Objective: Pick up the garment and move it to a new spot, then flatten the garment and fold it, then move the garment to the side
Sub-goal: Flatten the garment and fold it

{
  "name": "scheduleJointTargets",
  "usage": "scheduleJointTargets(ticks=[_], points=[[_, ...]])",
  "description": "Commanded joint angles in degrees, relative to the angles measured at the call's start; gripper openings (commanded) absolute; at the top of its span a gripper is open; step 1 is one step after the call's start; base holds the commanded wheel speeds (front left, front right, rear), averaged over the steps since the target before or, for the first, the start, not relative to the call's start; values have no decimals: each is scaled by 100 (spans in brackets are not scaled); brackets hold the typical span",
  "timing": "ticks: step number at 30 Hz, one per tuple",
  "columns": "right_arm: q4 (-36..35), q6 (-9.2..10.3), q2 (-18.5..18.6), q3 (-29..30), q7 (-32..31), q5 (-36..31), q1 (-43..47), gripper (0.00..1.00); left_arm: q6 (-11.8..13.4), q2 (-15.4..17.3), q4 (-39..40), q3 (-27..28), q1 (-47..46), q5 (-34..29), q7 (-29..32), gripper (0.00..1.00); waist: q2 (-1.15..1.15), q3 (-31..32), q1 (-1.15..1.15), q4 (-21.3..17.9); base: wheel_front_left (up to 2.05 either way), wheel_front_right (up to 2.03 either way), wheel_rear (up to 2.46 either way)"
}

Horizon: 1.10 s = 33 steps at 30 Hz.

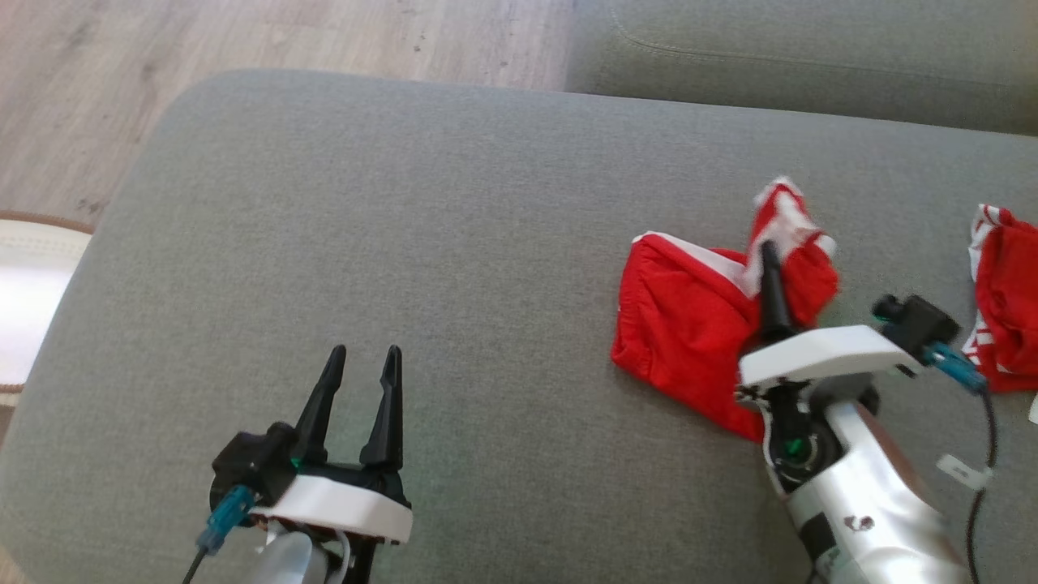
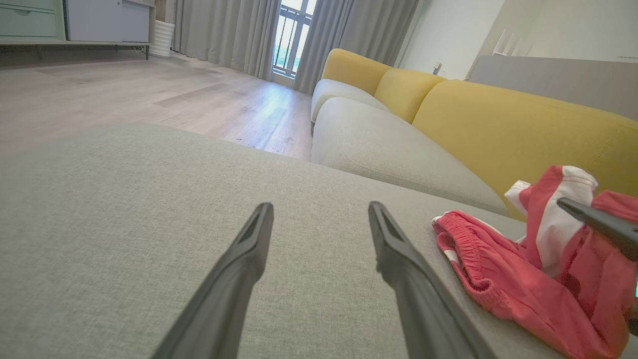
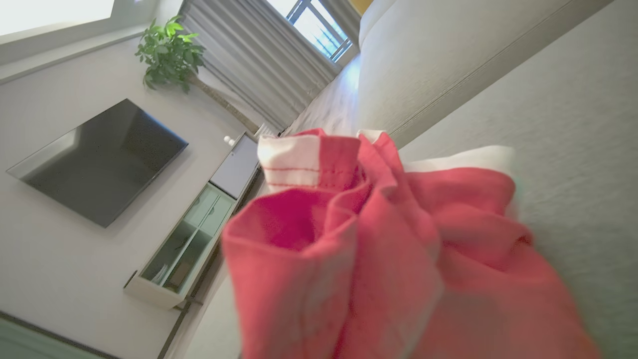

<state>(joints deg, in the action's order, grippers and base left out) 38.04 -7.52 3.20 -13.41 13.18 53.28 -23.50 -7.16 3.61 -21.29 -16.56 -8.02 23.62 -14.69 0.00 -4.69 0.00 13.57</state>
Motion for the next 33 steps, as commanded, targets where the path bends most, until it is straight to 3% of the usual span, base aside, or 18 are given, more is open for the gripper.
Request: scheduleJointTargets(ticks=[1, 13, 14, 15, 22, 28, 33], points=[[-174, 3, -32, -244, 84, 52, -314, 0, -33, 85, 150, 176, -103, -44, -30, 100, 0, 9, 0, 37, 0, 0, 0], [390, 3, -32, -1601, 143, 496, -513, 0, -33, 69, 105, 295, -32, 4, -30, 100, 0, 51, 0, 331, 0, 0, 0], [436, 3, -32, -1727, 141, 507, -510, 28, -33, 68, 108, 331, -31, 7, -30, 100, 0, 55, 0, 342, 0, 0, 0], [468, 3, -32, -1835, 137, 542, -502, 100, -33, 73, 109, 352, -28, 8, -30, 100, 0, 58, 0, 349, 0, 0, 0], [486, 3, -32, -2744, -50, 752, -437, 100, -33, 97, 97, 430, 11, -8, -30, 100, 0, 81, 0, 314, 0, 0, 0], [555, 3, -32, -3509, -649, 896, -405, 100, -33, 81, 80, 444, -1, -11, -30, 100, 0, 127, 0, 213, 0, 0, 0], [454, 3, -32, -3818, -771, 1001, -441, 100, -33, 83, 75, 482, 28, -19, -30, 100, 0, 179, 0, 78, 0, 0, 0]])
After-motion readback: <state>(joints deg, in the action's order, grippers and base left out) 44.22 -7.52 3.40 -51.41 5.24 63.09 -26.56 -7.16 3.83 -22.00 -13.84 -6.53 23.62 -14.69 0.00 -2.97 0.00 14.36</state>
